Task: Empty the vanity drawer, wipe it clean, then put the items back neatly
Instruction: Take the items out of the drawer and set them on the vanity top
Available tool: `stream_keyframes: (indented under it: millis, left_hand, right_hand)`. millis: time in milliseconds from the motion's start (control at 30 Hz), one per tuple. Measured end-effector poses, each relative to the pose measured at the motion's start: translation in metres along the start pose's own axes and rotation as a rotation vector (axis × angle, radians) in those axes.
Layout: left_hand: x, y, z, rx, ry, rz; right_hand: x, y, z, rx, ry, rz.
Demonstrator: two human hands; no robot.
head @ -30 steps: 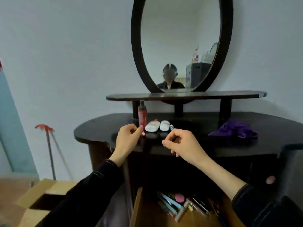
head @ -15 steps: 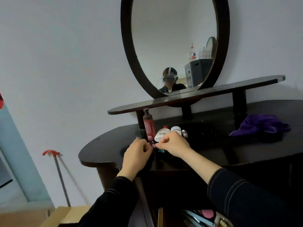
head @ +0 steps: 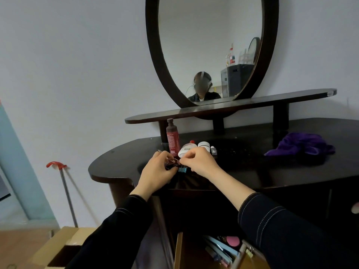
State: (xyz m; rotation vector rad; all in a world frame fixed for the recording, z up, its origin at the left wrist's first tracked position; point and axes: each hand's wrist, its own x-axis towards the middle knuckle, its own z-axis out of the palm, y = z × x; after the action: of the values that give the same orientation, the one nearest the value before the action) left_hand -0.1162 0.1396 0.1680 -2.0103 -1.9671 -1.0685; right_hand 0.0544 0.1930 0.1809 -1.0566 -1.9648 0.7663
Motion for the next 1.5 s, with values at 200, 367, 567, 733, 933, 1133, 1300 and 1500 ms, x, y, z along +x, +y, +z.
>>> stream_keyframes:
  millis: [200, 367, 567, 733, 933, 1133, 1300, 1500]
  left_hand:
    - [-0.01, 0.001, -0.011, -0.222, -0.014, -0.075]
    - [-0.026, -0.001, -0.02, -0.313, -0.026, -0.103]
    - [-0.021, 0.004, -0.019, -0.155, 0.019, -0.11]
    - [-0.023, 0.005, -0.015, -0.136, 0.07, -0.1]
    - [-0.062, 0.012, -0.009, -0.226, 0.326, -0.025]
    - [-0.14, 0.039, 0.003, -0.414, 0.438, -0.022]
    - [-0.205, 0.057, 0.076, -0.519, 0.049, -0.196]
    - [-0.22, 0.055, 0.184, -0.67, -0.48, -0.674]
  right_hand:
    - [-0.001, 0.006, -0.005, 0.029, -0.047, 0.007]
    - [-0.005, 0.009, -0.007, -0.131, -0.106, -0.006]
    - [-0.005, 0.003, -0.002, -0.305, -0.07, -0.028]
    - [-0.003, 0.001, 0.0, -0.323, -0.062, -0.04]
    - [-0.029, 0.007, -0.02, 0.048, 0.006, 0.001]
    - [-0.109, 0.015, -0.052, 0.319, 0.101, -0.143]
    - [-0.187, 0.069, -0.048, 0.501, 0.044, 0.007]
    - [-0.223, 0.179, -0.015, 0.25, -0.027, 0.341]
